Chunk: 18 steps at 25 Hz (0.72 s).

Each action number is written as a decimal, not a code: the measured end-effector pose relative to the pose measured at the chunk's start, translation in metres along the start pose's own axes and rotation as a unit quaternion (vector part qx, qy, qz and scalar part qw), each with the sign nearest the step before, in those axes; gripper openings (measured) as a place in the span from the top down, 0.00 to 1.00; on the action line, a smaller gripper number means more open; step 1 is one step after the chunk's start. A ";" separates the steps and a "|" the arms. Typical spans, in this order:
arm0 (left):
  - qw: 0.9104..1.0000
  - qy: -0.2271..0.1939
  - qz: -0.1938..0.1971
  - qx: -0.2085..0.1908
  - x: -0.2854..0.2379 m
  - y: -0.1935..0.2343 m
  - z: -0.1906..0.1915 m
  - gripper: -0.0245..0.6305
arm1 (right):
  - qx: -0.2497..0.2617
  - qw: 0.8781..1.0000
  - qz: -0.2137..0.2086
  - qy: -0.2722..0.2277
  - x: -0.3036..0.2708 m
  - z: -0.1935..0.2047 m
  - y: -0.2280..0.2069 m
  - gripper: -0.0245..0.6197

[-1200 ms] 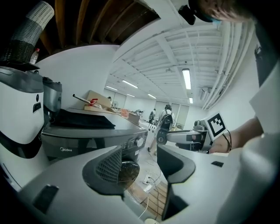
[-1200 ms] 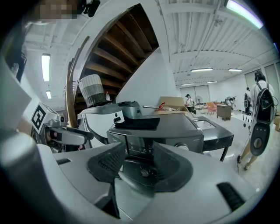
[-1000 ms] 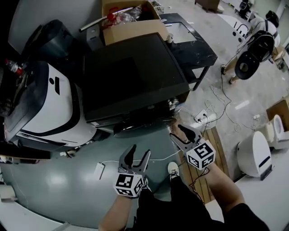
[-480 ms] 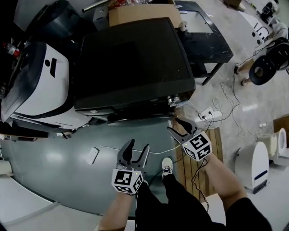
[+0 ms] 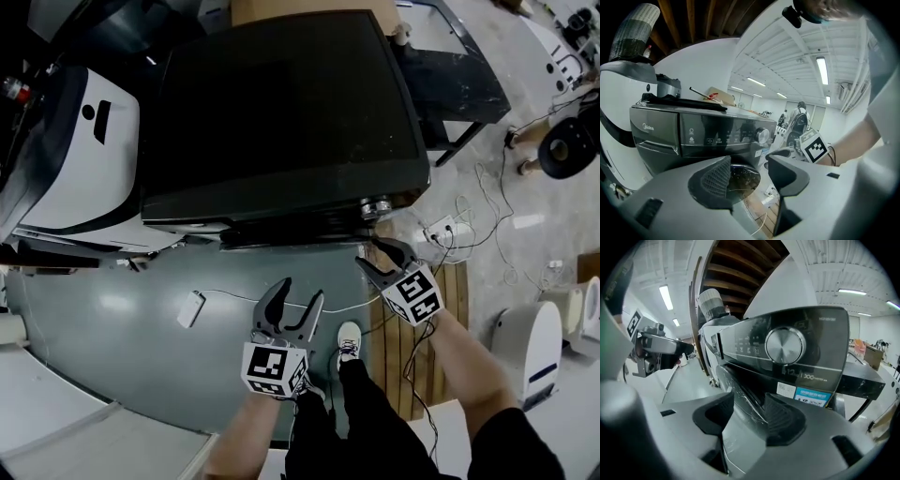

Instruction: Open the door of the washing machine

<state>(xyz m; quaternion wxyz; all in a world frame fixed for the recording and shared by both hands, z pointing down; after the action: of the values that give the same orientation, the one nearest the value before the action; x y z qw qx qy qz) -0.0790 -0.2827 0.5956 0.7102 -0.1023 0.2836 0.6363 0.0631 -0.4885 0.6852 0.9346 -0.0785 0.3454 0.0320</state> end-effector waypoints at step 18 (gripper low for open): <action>0.999 0.027 -0.004 0.020 -0.031 0.025 0.030 0.58 | 0.038 0.995 -0.005 0.096 -0.089 0.016 -0.018 0.69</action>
<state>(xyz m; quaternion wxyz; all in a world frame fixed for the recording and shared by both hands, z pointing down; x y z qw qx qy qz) -0.0957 -0.2894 0.6421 0.7065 -0.1062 0.3154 0.6246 0.0081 -0.5040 0.7574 0.8997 -0.0469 0.4339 0.0067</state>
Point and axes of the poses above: the fingertips, and each gripper's own axes: x backward along the fingers, y to its left, z out of its underside, the point moved 10 cm from there along x, backward along the fingers, and after that the axes turned 7 degrees about y, right-handed, at the moved point
